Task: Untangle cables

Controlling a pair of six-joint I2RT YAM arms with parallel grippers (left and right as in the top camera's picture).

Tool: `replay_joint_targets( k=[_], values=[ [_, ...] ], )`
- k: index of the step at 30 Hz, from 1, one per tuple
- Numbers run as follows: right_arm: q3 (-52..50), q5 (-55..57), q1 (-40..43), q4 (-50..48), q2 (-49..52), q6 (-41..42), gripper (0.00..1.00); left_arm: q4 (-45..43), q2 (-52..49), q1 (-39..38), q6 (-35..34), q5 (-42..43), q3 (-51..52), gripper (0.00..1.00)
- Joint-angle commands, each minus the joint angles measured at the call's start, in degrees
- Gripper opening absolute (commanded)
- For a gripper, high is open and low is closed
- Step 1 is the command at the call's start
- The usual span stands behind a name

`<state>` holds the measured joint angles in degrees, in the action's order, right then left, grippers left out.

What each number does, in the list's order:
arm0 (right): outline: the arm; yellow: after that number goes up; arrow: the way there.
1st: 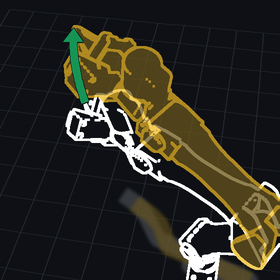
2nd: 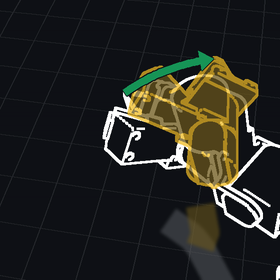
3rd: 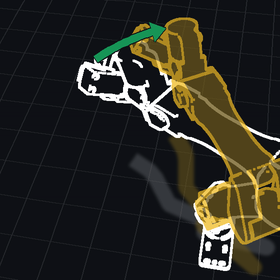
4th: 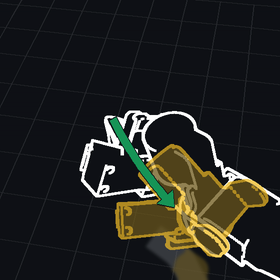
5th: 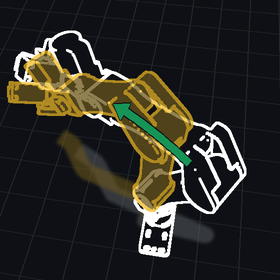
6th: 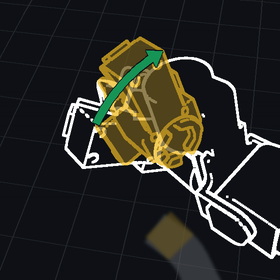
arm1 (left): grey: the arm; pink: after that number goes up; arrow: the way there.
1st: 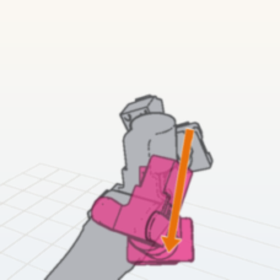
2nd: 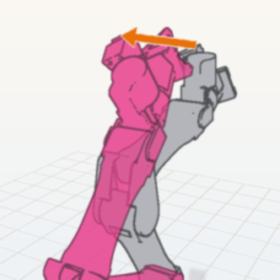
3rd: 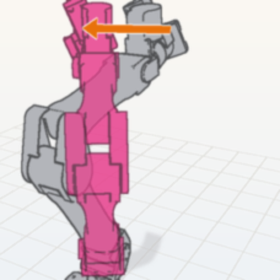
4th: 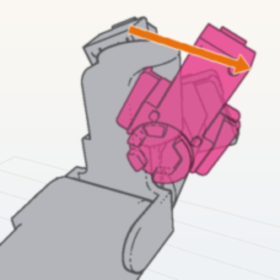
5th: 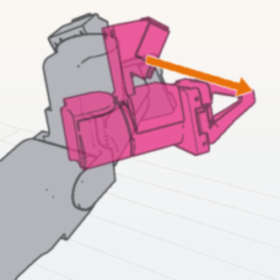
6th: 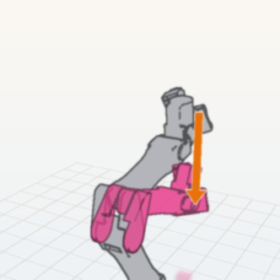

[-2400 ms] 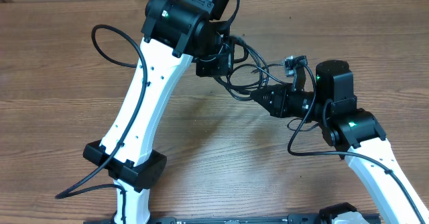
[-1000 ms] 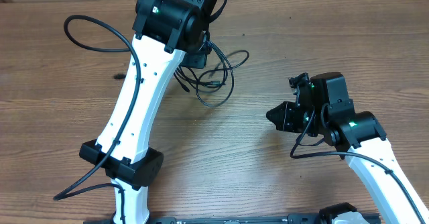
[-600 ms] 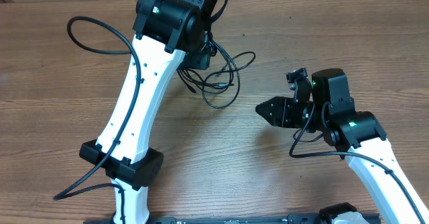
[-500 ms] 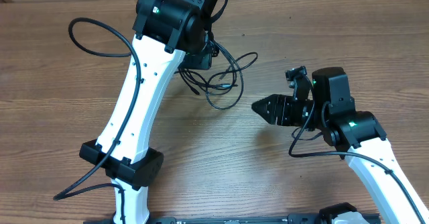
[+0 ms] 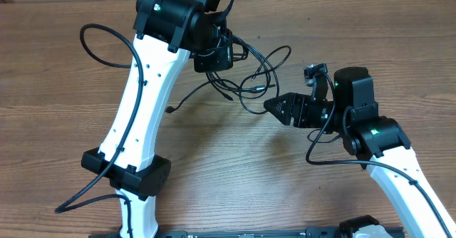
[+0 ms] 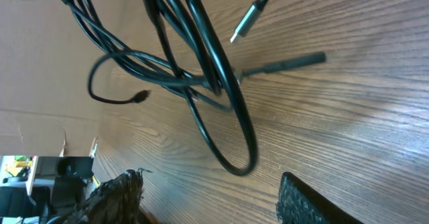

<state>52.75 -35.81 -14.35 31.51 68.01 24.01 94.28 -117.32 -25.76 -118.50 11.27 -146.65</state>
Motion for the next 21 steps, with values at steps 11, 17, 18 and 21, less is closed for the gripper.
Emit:
replay_joint_targets(
  k=[11,17,18,21],
  values=[
    [1.53,-0.31,-1.03,-1.70,1.20,0.35,0.48,-0.26,2.32,0.28,-0.90,6.62,-1.64,0.04],
    [1.53,-0.33,-1.03,-1.46,2.82,0.35,0.40,-0.20,2.32,0.52,-0.90,6.56,-1.64,0.04],
    [1.53,-0.35,-1.03,-1.36,2.97,0.24,0.39,-0.17,2.32,0.70,-0.90,6.56,-1.62,0.04],
    [1.53,-0.35,-1.03,-1.03,3.13,-0.07,0.30,0.00,2.32,1.11,-0.90,6.58,-1.62,0.04]
  ],
)
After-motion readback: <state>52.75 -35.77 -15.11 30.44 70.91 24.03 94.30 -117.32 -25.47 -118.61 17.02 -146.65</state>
